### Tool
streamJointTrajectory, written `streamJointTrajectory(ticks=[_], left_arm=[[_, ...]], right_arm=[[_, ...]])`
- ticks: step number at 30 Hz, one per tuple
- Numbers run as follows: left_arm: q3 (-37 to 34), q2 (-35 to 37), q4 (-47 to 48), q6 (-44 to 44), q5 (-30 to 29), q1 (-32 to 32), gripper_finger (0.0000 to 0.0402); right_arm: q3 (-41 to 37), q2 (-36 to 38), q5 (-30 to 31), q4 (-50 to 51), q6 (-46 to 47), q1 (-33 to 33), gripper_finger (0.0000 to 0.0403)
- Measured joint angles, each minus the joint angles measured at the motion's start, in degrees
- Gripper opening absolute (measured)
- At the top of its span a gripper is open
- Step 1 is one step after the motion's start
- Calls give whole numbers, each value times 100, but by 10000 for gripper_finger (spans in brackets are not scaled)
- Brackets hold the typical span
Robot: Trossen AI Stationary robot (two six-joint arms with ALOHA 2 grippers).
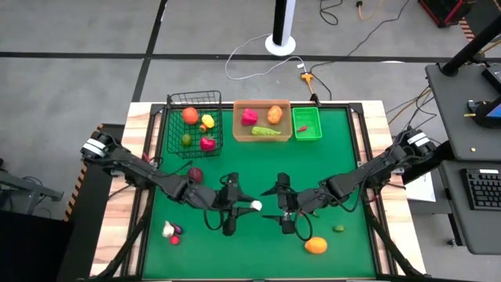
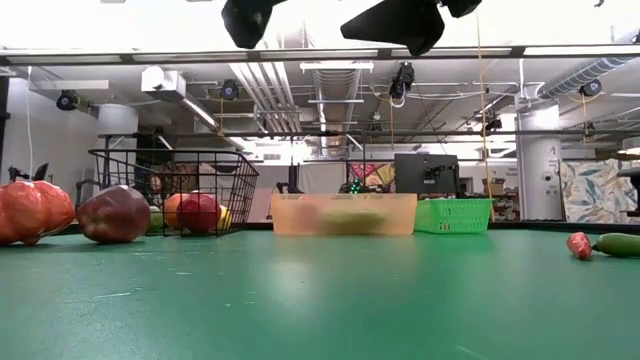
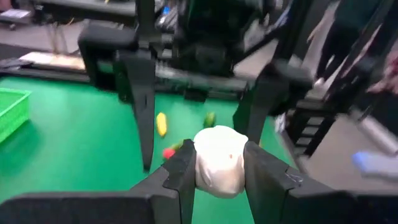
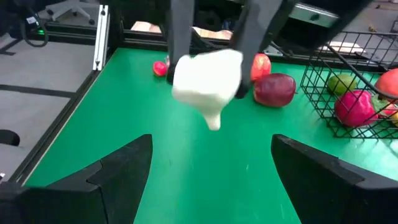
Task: Sort produce into baskets
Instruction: Put the right white garlic into the green basket
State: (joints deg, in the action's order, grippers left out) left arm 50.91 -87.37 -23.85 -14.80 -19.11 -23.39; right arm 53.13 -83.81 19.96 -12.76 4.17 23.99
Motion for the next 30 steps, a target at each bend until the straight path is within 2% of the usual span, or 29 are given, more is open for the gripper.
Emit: streamJointTrajectory(ticks=[6,30], left_arm=[[-416,-13,-771,-178,66,73,92],[-368,-205,-1057,-72,61,144,92]], right_arm=[[-3,0,3,-173,-122,-13,314],[-5,0,-69,-294,-272,-326,212]])
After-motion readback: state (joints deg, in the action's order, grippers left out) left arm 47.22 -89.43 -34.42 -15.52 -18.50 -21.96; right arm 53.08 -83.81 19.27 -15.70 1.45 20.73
